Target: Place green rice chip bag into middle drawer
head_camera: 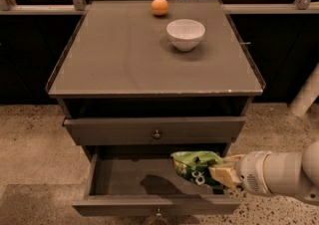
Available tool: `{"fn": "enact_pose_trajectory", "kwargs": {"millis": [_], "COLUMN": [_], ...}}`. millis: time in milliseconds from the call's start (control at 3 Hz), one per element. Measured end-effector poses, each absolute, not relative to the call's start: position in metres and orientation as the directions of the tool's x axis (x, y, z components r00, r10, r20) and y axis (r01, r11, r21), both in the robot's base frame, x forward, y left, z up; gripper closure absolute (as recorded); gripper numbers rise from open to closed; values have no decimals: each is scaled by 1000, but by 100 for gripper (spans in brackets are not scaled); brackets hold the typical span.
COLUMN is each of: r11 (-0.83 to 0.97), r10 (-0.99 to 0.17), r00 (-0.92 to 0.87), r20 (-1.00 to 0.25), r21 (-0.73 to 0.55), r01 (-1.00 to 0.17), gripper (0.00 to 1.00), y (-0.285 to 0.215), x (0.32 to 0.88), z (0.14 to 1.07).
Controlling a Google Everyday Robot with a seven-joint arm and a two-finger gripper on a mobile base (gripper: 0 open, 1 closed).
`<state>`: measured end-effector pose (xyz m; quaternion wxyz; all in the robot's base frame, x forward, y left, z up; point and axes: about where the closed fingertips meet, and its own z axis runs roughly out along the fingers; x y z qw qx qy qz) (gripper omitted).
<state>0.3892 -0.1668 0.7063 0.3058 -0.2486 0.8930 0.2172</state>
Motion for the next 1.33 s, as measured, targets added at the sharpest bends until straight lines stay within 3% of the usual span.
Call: {"fn": "enact_pose_trajectory", "kwargs": {"millis": [667,1333], "r11": [800,670], "r10": [-269,-157], "r00": [-699,-633], "r20": [-663,-758], "r21": [251,390], "r01": [-545,-632], "gripper": [100,100], "y": [-178,-137], "x": [393,435], "z": [702,669]}}
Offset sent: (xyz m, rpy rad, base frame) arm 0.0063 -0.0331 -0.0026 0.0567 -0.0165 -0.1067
